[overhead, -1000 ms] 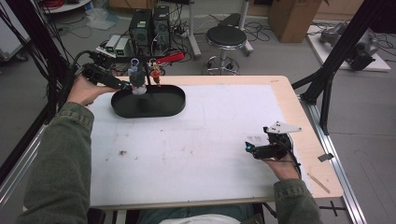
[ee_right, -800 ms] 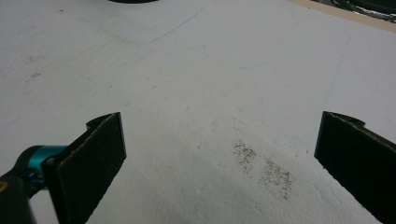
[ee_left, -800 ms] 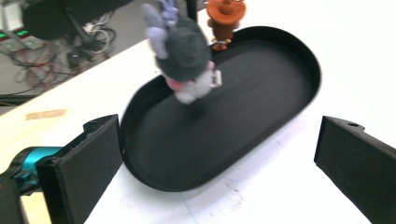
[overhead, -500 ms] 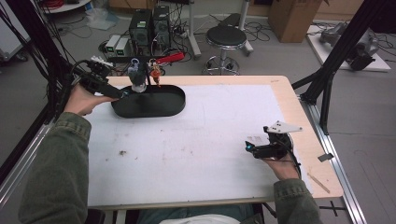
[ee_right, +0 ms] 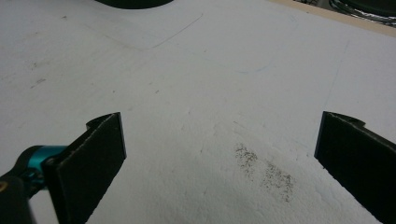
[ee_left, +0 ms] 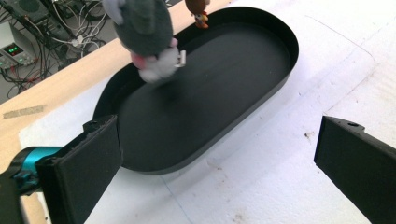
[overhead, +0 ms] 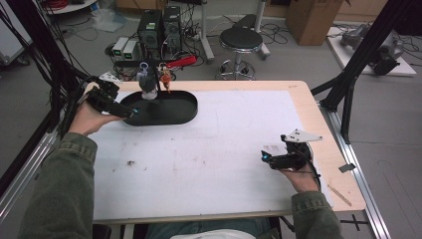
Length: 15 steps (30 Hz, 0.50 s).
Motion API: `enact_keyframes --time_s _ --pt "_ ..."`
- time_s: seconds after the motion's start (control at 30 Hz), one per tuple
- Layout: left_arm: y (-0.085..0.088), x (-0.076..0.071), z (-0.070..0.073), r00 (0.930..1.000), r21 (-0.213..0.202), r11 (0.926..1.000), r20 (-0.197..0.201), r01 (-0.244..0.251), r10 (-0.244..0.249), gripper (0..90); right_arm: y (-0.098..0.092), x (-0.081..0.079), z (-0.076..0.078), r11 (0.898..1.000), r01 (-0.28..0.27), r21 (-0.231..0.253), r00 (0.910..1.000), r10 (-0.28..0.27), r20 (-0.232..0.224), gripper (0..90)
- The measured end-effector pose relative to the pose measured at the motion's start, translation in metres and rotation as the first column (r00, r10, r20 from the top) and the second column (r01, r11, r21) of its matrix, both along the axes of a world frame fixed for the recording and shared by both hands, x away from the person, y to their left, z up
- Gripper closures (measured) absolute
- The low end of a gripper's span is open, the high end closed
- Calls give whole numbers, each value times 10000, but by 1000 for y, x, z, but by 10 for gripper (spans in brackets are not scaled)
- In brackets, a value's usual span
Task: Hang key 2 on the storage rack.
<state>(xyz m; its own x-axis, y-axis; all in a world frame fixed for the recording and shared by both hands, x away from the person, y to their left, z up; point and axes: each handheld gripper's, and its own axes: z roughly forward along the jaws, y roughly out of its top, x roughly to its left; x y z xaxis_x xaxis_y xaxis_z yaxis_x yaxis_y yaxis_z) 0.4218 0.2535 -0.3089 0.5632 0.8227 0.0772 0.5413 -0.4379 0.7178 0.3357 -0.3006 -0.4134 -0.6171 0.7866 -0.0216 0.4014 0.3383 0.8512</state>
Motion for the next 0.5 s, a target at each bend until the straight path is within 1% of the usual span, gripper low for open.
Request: enact_keyframes --time_s 0.07,0.17,0.23,0.3,0.4,0.5 --pt "0 -2 -5 10000 109 9999 -39 -16 16 17 0 0 0 10000 14 -5 10000 -14 -5 10" --pt "2 -6 -13 10000 14 10000 -3 -51 51 17 0 -1 0 10000 31 -16 10000 -31 -31 10" --pt "4 -9 -18 10000 66 10000 55 -52 52 17 0 -1 0 10000 35 -6 10000 -35 -29 10" --pt "5 -13 -21 9995 156 9998 295 -80 75 17 0 0 0 10000 29 -14 10000 -29 -14 10" --pt "5 -18 -26 9995 30 10000 309 -33 32 17 0 0 0 10000 12 -42 10000 -12 -30 10" --pt "5 -23 -31 9994 93 10000 354 -6 3 17 0 0 0 10000 15 -62 10000 -15 11 10"
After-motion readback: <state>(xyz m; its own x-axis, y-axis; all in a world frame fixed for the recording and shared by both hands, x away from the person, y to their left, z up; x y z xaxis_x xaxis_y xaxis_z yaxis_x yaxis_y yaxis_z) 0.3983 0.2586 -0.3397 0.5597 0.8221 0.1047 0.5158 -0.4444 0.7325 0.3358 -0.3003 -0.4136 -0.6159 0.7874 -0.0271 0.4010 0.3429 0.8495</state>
